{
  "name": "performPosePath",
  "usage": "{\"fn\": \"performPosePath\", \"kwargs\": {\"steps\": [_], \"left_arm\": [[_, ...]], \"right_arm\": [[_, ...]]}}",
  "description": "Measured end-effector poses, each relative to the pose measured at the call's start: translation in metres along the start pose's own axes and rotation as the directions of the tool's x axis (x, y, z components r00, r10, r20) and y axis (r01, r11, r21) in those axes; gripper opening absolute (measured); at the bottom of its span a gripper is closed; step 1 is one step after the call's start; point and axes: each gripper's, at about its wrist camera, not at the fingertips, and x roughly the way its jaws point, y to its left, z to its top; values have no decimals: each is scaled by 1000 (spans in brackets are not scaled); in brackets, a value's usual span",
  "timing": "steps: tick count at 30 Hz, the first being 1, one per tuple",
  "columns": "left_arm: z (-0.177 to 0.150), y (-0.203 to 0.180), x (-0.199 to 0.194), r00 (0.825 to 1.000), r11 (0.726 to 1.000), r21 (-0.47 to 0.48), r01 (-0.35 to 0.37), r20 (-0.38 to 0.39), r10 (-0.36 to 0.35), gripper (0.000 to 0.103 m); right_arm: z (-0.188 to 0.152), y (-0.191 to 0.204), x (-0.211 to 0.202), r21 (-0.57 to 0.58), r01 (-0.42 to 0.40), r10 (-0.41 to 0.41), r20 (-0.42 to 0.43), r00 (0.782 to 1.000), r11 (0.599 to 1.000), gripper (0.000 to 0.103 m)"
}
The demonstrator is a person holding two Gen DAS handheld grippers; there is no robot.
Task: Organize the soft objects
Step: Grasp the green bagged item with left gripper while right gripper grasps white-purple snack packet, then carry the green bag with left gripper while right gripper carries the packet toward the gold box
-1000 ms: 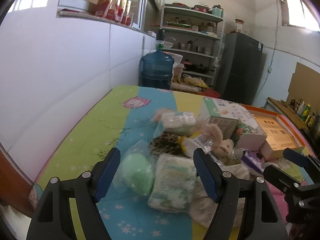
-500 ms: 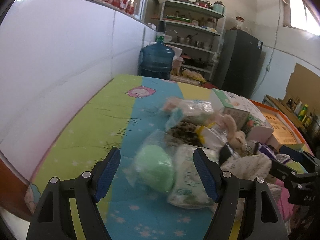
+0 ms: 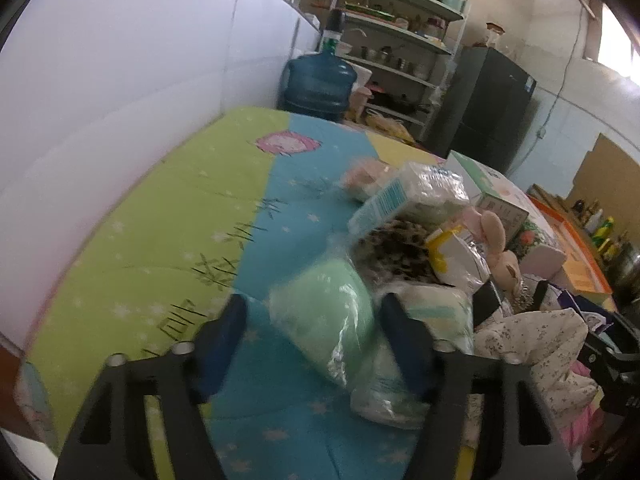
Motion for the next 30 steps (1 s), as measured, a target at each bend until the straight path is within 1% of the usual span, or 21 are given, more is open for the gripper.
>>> {"fn": "performPosePath", "kwargs": {"steps": [1, 4, 6, 7, 8, 9, 11, 14, 16, 17, 19, 30], "left_arm": [[0, 1, 2, 1000, 1000, -12, 16, -2, -16, 44], [0, 2, 5, 1000, 999, -32, 23, 4, -23, 42], [1, 2, 5, 1000, 999, -43, 27, 11, -27, 42], [1, 2, 5, 1000, 999, -47, 24, 17, -23, 41], [0, 3, 4, 1000, 999, -50, 20, 22, -19, 41], [-1, 4, 2, 1000, 998, -53, 17, 26, -15, 41], [0, 6, 0, 999, 998, -58, 6, 33, -4, 41], [2, 7, -4, 999, 998, -62, 0, 44, 3, 41], [1, 7, -11, 998, 998, -63, -7, 60, 11, 41], [2, 6, -14, 997, 998, -60, -14, 70, 19, 41], [4, 3, -21, 995, 999, -47, -26, 91, 30, 41], [8, -18, -46, 991, 1000, -11, -10, 136, 11, 41]], "right_arm": [[-1, -1, -1, 3, 0, 0, -1, 1000, 1000, 96], [-2, -4, 1, 15, -2, 2, -9, 1000, 1000, 96], [-2, -5, 3, 22, -7, 7, -16, 1000, 1000, 95], [-3, -5, 3, 24, -14, 14, -20, 1000, 1000, 92], [-3, -6, 4, 27, -32, 33, -24, 999, 999, 87], [-4, -7, 4, 30, -43, 44, -25, 999, 999, 84], [-5, -7, 1, 20, -50, 51, -14, 999, 999, 77], [-5, -6, -2, -5, -58, 58, -6, 998, 998, 72], [-6, -6, -3, 2, -67, 67, -4, 998, 998, 70], [-6, -8, -4, 9, -76, 76, 1, 997, 997, 65], [-5, -10, -7, 22, -88, 88, 9, 996, 996, 63], [-3, -19, -22, 39, -122, 119, 63, 991, 992, 41]]}}
